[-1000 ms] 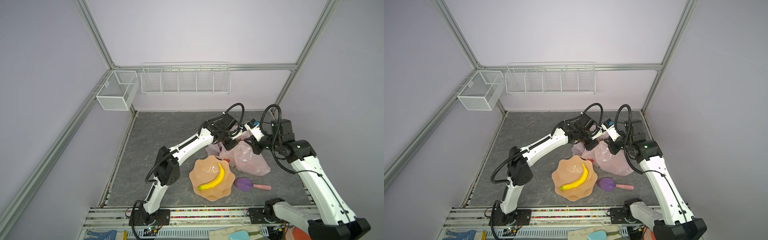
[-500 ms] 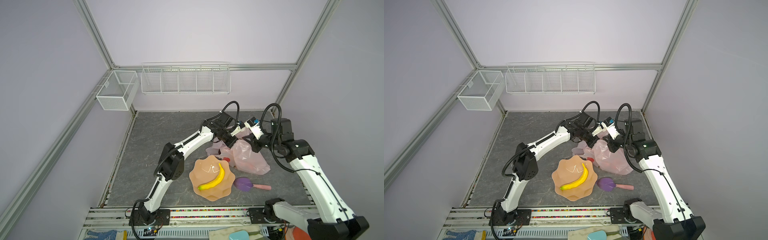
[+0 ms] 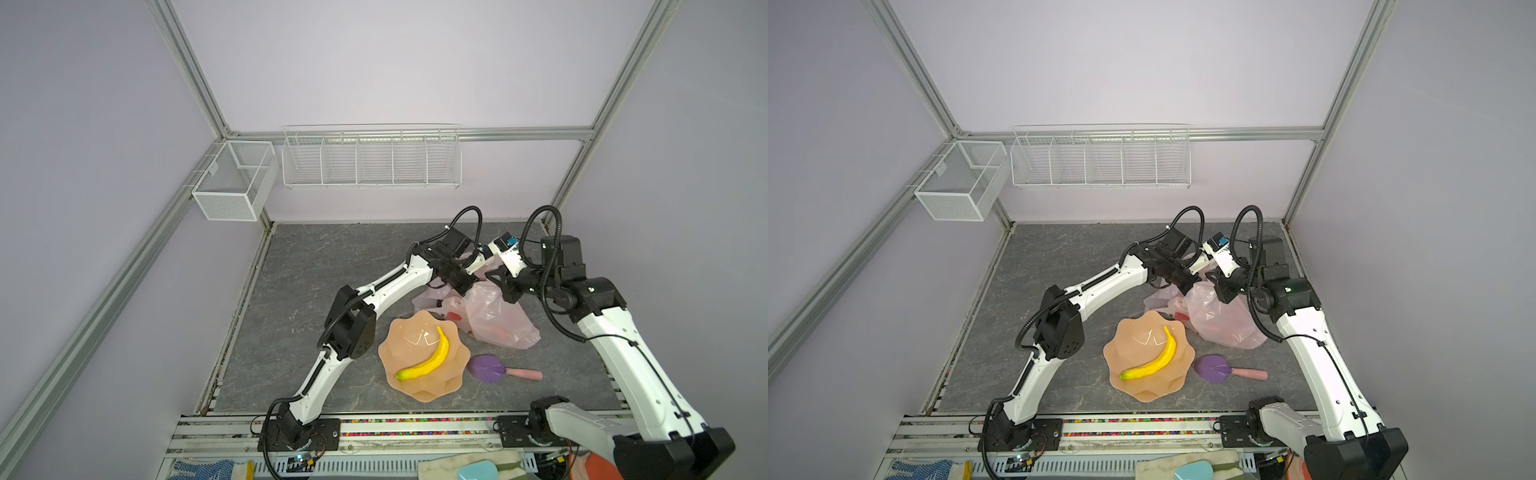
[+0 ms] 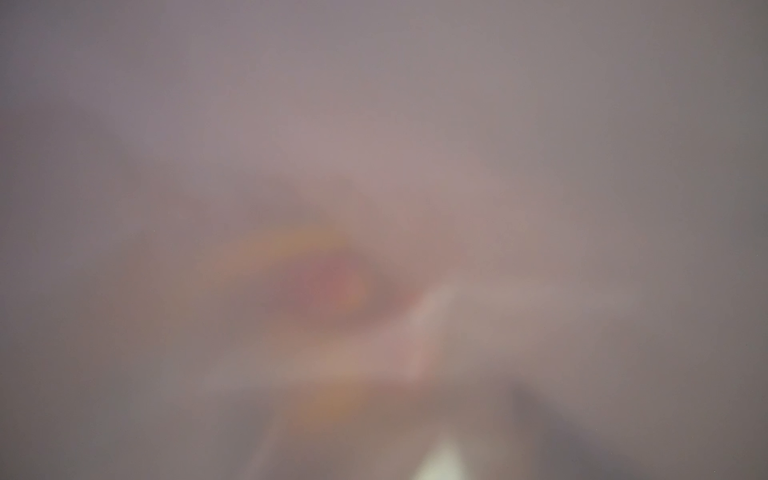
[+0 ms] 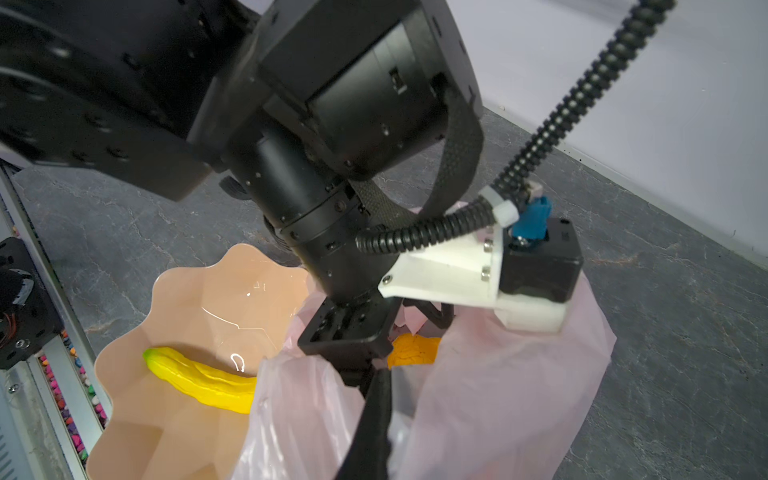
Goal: Place the fruits into the plastic bag
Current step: Place the fruit in the plastic bag.
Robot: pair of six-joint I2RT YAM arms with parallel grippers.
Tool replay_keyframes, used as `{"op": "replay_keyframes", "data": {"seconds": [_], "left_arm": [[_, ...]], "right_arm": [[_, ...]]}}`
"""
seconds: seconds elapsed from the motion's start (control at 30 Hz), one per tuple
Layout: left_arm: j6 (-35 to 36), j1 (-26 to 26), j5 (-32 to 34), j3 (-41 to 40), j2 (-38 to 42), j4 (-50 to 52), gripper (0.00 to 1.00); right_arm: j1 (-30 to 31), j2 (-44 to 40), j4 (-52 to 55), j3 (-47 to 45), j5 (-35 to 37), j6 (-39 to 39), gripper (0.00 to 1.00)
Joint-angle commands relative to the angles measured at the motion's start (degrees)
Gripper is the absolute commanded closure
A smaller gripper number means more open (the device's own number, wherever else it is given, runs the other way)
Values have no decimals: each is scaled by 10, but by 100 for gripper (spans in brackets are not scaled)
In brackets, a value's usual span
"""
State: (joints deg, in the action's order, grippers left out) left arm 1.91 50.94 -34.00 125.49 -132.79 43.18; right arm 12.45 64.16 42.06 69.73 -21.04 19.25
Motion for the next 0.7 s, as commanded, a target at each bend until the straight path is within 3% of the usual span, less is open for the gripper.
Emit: {"op": "replay_keyframes", "data": {"seconds": [0.0, 0.33, 0.67], "left_arm": [[-22, -19, 15, -3, 61, -2, 1], [-44, -52, 45, -186, 233, -48, 1], [-25, -60, 82, -317, 396, 2, 1]], "right_arm": [[-3, -6, -11, -11, -10, -3, 93], [-3, -16, -9, -21, -1, -6, 94], [-3, -12, 10, -7, 4, -9, 93]]}}
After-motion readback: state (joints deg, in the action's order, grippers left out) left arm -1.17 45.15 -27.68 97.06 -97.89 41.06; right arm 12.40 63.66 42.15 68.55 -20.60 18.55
